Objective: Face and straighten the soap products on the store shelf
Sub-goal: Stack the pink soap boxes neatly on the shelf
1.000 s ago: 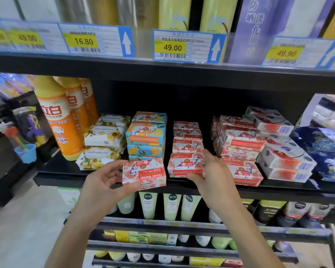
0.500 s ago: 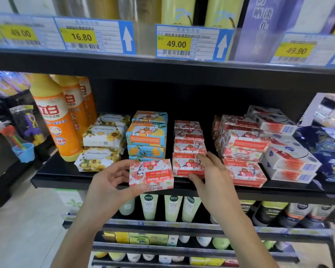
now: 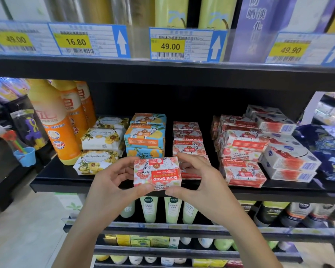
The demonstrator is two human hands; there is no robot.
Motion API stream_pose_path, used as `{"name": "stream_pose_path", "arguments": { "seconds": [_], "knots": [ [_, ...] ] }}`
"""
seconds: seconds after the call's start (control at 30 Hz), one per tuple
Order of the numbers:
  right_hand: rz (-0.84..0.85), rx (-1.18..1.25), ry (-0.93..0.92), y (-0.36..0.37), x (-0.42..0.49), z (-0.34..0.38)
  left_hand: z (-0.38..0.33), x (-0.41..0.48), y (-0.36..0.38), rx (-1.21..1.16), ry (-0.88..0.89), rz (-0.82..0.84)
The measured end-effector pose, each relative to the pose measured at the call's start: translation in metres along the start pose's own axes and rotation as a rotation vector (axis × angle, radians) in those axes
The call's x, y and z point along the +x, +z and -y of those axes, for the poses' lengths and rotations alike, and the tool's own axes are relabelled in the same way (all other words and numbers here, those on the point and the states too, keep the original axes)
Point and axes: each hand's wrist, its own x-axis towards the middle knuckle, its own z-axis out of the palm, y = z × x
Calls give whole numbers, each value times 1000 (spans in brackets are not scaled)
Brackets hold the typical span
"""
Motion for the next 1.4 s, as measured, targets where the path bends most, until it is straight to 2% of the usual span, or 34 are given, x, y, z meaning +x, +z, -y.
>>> {"name": "stream_pose_path", "arguments": {
  "seconds": [0.3,0.43,0.63,0.8,0.93,1.23,1.4],
  "knots": [
    [-77,-36,-9,-23,1,-3,-4,14,27,-46,101,89],
    [-126,-49,18,-33,4,-3,0,18,40,2,158,131],
    [-231,-184,27,-60,29,12,24,14,42,308,207,77],
    [-200,-376,91,-87,78,38,38,19,43,536,259,125],
    [-111,-516,215,-89,128,42,46,23,45,580,318,123],
    [-75,-490,310,-63,179,15,50,25,46,576,335,72],
    [-48,-391,379,-60,189,3,49,24,46,581,329,73]
  ]
}}
